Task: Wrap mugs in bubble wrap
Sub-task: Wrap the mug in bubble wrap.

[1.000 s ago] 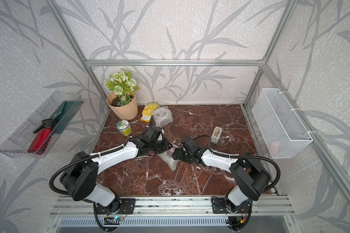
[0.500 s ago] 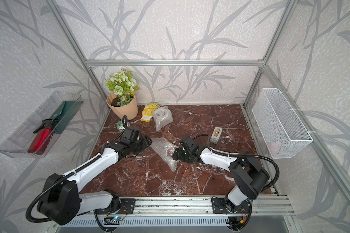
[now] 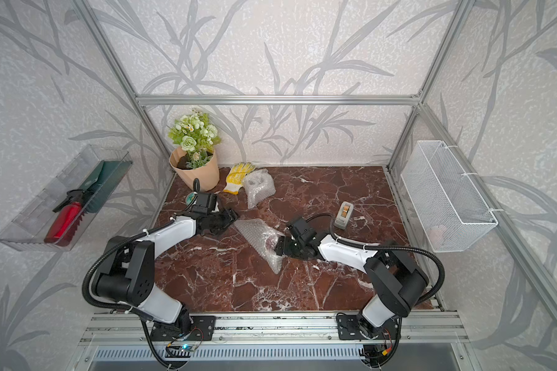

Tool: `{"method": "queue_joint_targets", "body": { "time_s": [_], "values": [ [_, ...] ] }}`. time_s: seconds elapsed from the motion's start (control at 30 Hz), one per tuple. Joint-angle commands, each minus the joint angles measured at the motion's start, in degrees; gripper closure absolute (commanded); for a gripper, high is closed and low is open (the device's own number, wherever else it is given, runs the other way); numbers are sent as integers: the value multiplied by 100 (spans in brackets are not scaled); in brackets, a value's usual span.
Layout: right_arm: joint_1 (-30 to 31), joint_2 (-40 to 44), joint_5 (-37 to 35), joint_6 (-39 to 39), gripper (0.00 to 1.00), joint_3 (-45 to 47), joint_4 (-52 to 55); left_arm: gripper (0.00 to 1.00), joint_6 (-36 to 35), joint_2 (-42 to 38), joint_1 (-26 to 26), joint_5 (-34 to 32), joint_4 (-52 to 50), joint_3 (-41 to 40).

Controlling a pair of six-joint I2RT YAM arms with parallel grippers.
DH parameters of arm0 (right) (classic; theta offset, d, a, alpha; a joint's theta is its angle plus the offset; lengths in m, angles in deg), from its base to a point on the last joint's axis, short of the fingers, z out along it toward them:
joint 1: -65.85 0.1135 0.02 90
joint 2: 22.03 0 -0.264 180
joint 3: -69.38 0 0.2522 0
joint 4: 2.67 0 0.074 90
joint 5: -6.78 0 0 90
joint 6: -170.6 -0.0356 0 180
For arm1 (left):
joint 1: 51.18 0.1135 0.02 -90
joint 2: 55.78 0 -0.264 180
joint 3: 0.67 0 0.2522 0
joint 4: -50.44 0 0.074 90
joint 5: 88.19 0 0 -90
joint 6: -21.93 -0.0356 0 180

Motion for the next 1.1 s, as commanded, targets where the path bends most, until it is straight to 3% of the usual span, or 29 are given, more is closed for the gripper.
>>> {"method": "queue_joint_targets", "body": {
  "time_s": [0.0,0.37,0.53,0.77,1.07],
  "values": [
    [30,-174,-178,151,21,-56,615,24,9,308,15,217,159,294],
    [34,-139,-196,205,21,-244,758,42,93,843,10,309,97,352],
    [33,-152,-204,212,21,-286,788,69,110,760,11,269,50,302],
    [29,-173,-204,250,20,-406,923,98,-60,461,11,316,-58,348],
    [32,-338,-213,382,20,-704,1221,100,-192,-389,-49,1100,831,18]
  ]
}}
